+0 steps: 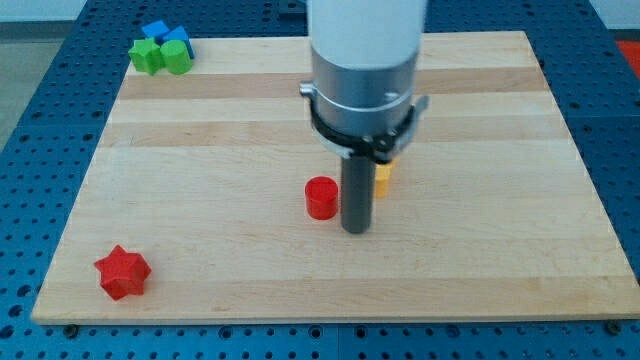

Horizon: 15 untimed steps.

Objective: Place the red star at the left side of the red circle

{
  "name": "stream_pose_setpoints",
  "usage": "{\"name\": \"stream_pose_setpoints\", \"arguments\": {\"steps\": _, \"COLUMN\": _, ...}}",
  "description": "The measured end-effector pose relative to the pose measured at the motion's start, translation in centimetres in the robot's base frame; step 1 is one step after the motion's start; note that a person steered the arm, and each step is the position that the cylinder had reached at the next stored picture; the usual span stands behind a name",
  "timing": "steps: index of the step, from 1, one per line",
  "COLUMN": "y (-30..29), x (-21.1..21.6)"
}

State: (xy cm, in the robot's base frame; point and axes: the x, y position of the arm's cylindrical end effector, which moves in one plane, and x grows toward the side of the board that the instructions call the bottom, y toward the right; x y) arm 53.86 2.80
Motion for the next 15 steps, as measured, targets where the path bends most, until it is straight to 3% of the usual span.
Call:
{"name": "stream_pose_setpoints", "arguments": {"steps": 1, "y": -2.0, "x": 6.3}}
{"name": "stream_pose_setpoints", "arguments": {"steps": 2, "y": -5.4, "x": 8.1}}
{"name": "stream_pose_setpoints", "arguments": {"steps": 4, "y": -7.3, "x": 8.0}}
{"name": "stream_pose_setpoints", "arguments": {"steps": 7, "y": -27.6, "x": 7.9}}
{"name": "stream_pose_setpoints", "arguments": {"steps": 8, "y": -29.1, "x": 6.3}}
{"name": "stream_pose_setpoints", "arguments": {"steps": 9, "y": -26.0, "x": 2.5}}
{"name": "stream_pose_setpoints", "arguments": {"steps": 10, "y": -21.7, "x": 1.3}}
{"name": "stream_pose_setpoints", "arguments": {"steps": 11, "y": -26.9, "x": 1.3}}
{"name": "stream_pose_setpoints", "arguments": {"steps": 12, "y": -31.3, "x": 5.0}}
{"name": "stream_pose_setpoints", "arguments": {"steps": 13, "y": -29.6, "x": 7.9}}
{"name": "stream_pose_setpoints", "arguments": {"steps": 15, "y": -20.7, "x": 3.7}}
